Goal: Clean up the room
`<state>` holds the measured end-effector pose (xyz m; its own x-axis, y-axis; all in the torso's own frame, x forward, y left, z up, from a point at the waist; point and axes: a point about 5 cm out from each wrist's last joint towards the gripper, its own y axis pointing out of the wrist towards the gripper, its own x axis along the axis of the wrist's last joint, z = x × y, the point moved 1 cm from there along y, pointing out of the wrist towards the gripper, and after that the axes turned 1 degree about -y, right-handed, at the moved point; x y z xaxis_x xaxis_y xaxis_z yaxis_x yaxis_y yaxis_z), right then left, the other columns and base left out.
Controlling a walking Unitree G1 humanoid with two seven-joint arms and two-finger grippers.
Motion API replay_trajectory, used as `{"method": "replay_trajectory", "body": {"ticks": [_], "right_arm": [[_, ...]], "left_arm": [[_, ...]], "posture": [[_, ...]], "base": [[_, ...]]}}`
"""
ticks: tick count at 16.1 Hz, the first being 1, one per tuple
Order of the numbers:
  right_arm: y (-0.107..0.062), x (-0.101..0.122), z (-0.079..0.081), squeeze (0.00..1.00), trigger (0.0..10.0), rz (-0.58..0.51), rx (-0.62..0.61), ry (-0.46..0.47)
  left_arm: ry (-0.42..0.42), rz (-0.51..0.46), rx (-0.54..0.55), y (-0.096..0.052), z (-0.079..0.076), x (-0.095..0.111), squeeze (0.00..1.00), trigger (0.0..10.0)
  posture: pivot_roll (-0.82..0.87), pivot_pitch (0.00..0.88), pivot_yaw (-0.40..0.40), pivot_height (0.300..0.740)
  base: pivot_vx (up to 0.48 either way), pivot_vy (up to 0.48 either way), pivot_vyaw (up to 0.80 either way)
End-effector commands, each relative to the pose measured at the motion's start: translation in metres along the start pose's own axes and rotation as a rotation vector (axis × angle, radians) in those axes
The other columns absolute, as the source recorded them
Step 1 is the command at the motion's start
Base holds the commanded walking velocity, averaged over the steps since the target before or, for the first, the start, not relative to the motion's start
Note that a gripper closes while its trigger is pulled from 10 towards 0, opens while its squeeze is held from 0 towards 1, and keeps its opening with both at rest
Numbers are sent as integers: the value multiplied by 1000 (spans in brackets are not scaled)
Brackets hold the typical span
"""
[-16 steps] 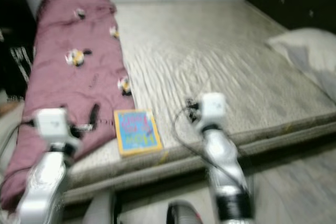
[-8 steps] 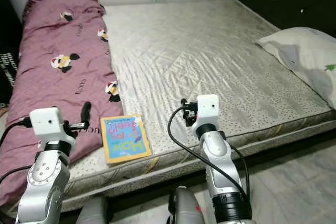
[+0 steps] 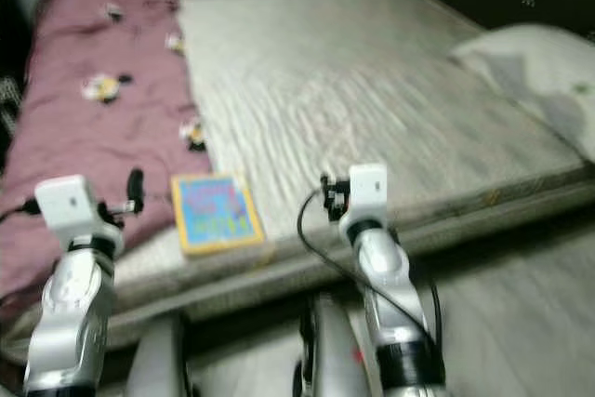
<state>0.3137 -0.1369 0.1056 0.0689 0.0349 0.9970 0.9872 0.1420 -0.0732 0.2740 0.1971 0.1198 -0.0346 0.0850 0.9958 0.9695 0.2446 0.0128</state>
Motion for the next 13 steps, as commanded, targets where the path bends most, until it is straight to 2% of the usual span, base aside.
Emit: {"method": "replay_trajectory", "body": {"ticks": [1,4,6,9,13], "right_arm": [[1,2,-2,0,10000,5,-4,6],[1,3,-6,0,10000,6,-9,2],[-5,4,-16,0,10000,5,-26,-12],[-24,-1,-39,0,10000,34,-63,-44],[-31,1,-41,0,10000,40,-74,-52]], "left_arm": [[-22,30,60,2,7,-3,0,10000],[-46,70,124,4,19,-9,0,10000],[-47,73,134,8,24,-8,0,10000],[-45,119,155,19,36,-17,0,10000],[-57,174,102,34,30,-28,0,10000]], "posture": [[-39,106,-43,542],[-38,104,-45,542],[-43,111,-46,542],[-73,137,-50,532],[-99,158,-41,482]], "base": [[0,0,0],[0,0,0],[0,0,0],[0,0,0],[0,0,0]]}}
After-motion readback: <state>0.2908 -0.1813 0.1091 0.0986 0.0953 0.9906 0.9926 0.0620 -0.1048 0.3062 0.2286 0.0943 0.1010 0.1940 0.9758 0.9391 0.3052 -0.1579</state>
